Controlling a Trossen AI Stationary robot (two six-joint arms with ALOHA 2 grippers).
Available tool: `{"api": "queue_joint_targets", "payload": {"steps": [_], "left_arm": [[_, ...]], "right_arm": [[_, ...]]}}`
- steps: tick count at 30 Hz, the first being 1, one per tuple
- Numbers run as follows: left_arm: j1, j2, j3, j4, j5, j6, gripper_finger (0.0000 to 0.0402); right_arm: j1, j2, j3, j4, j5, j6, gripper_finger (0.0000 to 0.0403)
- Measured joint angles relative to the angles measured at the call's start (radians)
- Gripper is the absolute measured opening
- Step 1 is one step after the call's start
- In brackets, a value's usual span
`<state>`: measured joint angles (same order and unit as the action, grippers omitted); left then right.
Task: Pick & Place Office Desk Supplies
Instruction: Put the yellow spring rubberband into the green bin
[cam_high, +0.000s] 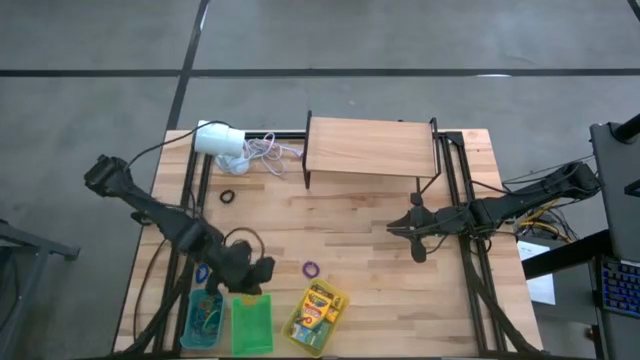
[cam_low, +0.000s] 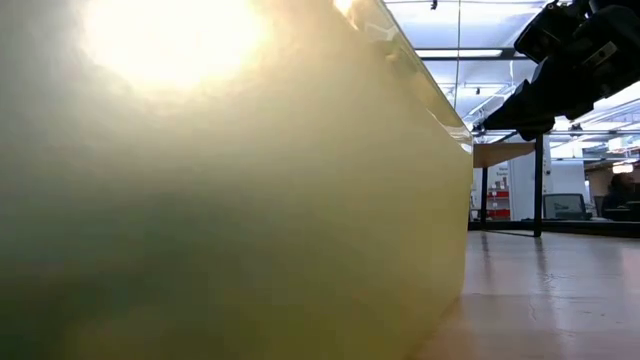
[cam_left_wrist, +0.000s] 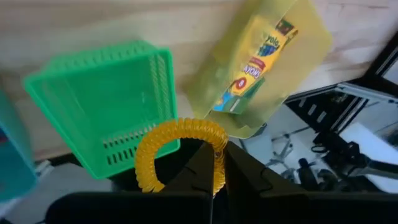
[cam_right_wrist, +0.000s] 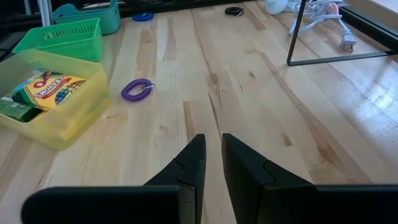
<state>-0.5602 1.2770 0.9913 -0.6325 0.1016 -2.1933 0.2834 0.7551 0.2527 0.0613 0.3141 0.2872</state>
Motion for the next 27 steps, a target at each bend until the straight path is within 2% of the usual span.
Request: {"api": "queue_joint_targets", "payload": {"steps": [3,7,17,27], "left_arm": [[-0.053,0.042,0.000,0.037,-0.037,-0.083,0.0026],[-0.091,0.121,-0.001,0.119,-0.032,-0.152,0.0026],[-0.099,0.292,-0.002,0.165,0.201,-0.185,0.0026],[-0.100,0.375,-0.002,0.122,0.205,-0.187,0.0026]], "right_arm": [[0.000,0.000,0.000,0.000,0.000,0.000,0.0052],[0.000,0.000,0.000,0.000,0.000,0.000,0.0052],[0.000,0.000,0.000,0.000,0.000,0.000,0.0052],[0.000,0.000,0.000,0.000,0.000,0.000,0.0052]]}}
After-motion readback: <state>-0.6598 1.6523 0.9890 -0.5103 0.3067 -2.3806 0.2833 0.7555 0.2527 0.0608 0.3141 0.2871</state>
